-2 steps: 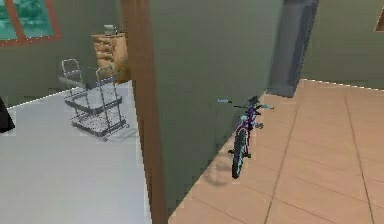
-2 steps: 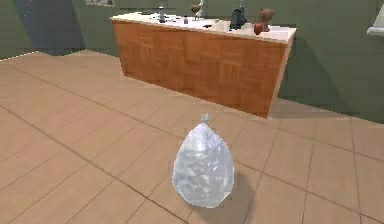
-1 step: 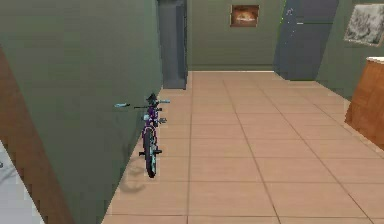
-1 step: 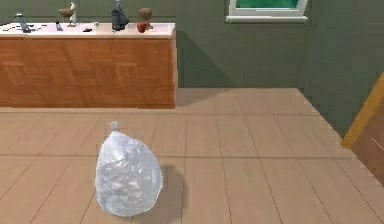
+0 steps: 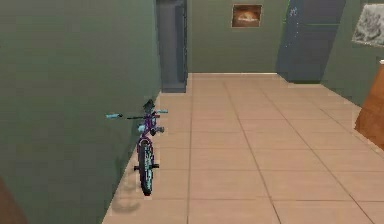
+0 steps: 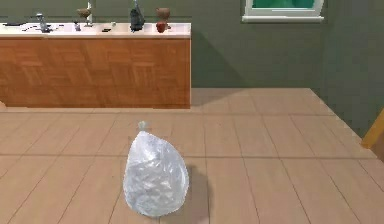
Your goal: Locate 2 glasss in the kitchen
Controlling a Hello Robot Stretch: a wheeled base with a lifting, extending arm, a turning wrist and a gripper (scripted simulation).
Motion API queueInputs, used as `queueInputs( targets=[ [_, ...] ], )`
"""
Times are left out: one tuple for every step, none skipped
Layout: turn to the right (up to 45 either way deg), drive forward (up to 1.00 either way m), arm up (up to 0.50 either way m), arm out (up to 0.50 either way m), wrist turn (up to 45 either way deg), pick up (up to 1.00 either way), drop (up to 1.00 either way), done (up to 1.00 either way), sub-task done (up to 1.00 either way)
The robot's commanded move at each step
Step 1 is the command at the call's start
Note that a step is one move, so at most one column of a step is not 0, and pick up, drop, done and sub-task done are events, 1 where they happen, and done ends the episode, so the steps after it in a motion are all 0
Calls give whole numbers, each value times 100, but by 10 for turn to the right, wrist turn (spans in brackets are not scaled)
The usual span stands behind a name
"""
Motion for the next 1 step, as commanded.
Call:
queueInputs(
  targets=[
    [180,0,0,0,0,0,0,0,0]
  ],
)
